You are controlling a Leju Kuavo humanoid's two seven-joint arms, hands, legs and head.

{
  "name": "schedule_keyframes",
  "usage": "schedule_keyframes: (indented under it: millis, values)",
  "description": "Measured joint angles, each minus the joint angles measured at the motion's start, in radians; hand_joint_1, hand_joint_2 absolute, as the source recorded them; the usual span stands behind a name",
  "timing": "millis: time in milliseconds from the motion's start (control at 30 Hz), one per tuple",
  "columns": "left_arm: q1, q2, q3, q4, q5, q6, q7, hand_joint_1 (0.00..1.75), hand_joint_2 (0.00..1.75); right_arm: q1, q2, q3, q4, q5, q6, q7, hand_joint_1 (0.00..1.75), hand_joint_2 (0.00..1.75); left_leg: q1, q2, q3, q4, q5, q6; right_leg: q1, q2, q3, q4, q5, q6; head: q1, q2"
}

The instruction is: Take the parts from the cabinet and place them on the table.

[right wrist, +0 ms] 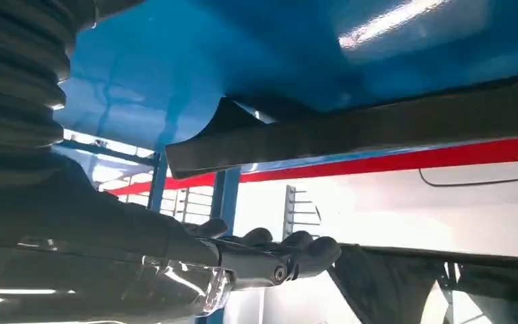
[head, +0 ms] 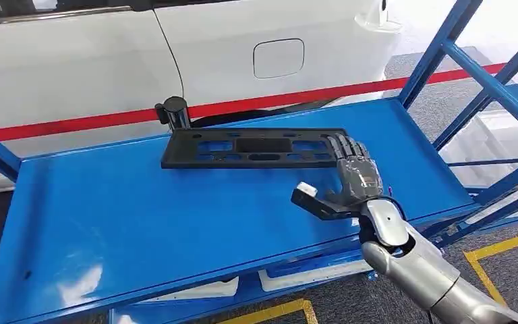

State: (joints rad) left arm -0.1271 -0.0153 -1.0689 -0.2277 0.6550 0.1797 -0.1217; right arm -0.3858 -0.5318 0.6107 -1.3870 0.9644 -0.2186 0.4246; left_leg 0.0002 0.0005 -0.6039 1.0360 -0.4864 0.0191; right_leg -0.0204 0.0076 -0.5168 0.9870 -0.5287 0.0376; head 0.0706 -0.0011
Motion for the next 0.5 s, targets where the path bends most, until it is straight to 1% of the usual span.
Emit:
schedule_keyframes:
  millis: [500]
  values:
    - [-0.001, 0.004, -0.007, 0.000, 0.000, 0.002, 0.000, 0.00, 0.00, 0.002, -0.002, 0.004, -0.008, 0.000, 0.000, 0.000, 0.00, 1.75, 0.000, 0.000, 0.000, 0.000, 0.000, 0.000, 0.000, 0.000, 0.000, 0.000, 0.000, 0.000, 0.000, 0.000]
